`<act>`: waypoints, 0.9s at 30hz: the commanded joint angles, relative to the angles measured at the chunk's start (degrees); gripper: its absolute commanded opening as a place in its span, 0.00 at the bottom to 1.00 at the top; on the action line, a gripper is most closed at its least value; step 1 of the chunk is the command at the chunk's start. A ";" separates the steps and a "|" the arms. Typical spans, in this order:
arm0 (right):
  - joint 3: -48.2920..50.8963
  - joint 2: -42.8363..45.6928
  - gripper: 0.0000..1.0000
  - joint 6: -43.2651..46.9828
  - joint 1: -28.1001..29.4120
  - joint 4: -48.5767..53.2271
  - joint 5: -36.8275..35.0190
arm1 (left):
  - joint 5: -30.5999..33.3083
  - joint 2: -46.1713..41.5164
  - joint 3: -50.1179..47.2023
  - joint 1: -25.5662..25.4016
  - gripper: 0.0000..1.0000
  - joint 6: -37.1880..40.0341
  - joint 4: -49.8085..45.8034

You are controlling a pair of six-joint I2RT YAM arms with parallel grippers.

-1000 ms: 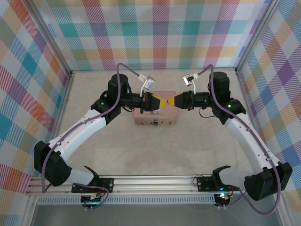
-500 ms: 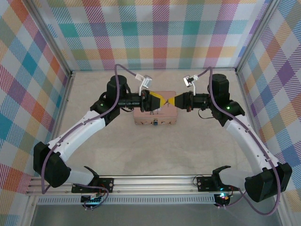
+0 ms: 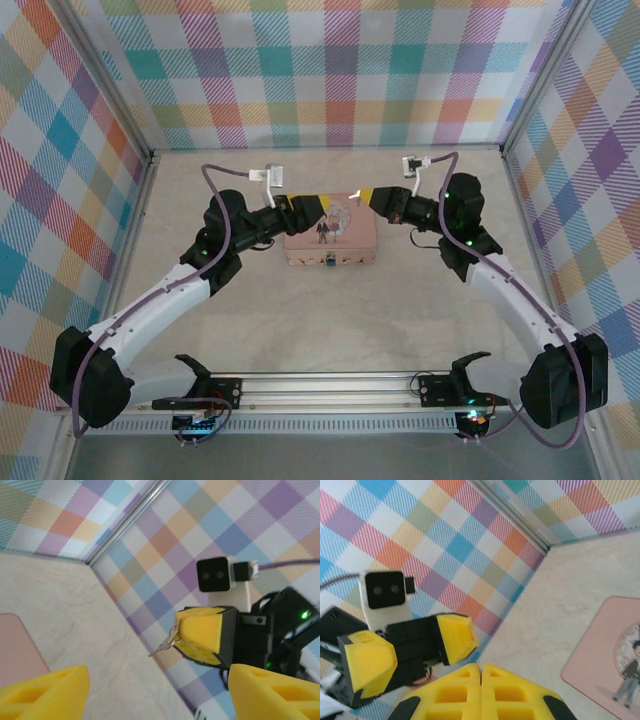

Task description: Unlock a padlock with a key

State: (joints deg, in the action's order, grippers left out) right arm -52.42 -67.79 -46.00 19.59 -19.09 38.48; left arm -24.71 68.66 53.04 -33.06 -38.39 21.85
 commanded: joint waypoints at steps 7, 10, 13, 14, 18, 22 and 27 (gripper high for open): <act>4.88 -0.27 0.00 -16.84 2.04 -25.79 -6.66 | -0.89 5.23 -0.07 -0.53 0.73 -12.04 24.75; 5.31 -0.02 0.00 -17.05 3.28 -26.75 -8.07 | -1.56 7.21 1.26 -1.84 0.73 -12.23 26.75; 5.26 0.02 0.00 -17.47 4.26 -27.84 -8.56 | -1.57 8.63 2.23 -2.84 0.72 -12.31 27.94; 5.30 -0.02 0.00 -17.44 4.59 -27.91 -8.81 | -1.78 9.08 2.53 -3.10 0.72 -12.48 28.83; 5.25 -0.53 0.00 -17.28 5.53 -28.16 -9.21 | -2.83 10.43 3.89 -3.81 0.71 -13.11 30.90; 5.49 -1.12 0.00 -17.29 6.16 -28.55 -9.74 | -3.67 11.15 4.87 -4.12 0.64 -13.43 32.03; 5.26 -1.38 0.00 -17.28 6.50 -28.96 -9.56 | -4.39 11.61 5.54 -4.34 0.56 -13.29 31.79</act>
State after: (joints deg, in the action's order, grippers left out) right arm -47.24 -68.97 -62.83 25.61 -44.16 29.50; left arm -27.64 79.50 56.75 -36.77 -51.66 50.15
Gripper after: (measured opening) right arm 0.067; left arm 0.564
